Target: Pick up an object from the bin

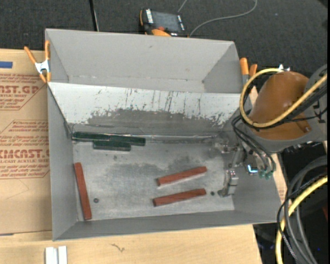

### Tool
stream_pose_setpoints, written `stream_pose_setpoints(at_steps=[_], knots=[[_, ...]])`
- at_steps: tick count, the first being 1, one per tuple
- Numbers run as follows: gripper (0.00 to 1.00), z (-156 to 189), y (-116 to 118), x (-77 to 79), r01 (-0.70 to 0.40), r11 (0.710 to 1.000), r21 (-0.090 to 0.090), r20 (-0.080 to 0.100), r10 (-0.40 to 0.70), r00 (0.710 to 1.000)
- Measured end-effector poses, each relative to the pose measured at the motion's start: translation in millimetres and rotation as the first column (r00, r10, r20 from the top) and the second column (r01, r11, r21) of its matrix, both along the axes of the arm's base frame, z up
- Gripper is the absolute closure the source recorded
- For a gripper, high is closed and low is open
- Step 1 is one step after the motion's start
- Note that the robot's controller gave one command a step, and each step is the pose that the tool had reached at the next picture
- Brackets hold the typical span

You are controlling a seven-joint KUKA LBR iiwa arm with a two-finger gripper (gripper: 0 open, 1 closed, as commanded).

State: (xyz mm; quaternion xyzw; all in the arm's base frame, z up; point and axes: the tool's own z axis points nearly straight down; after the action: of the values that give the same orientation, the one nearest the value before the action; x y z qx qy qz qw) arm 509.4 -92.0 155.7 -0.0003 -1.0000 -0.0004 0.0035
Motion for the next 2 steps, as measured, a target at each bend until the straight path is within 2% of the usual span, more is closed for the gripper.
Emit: stream_pose_setpoints(at_steps=[1, 2], knots=[[0.00, -87, 64, 50.3, -0.290, 0.957, 0.001, 0.007, 0.290, 0.957], [0.00, -55, 61, 61.5, -0.353, 0.936, -0.002, 0.012, 0.353, 0.936]])
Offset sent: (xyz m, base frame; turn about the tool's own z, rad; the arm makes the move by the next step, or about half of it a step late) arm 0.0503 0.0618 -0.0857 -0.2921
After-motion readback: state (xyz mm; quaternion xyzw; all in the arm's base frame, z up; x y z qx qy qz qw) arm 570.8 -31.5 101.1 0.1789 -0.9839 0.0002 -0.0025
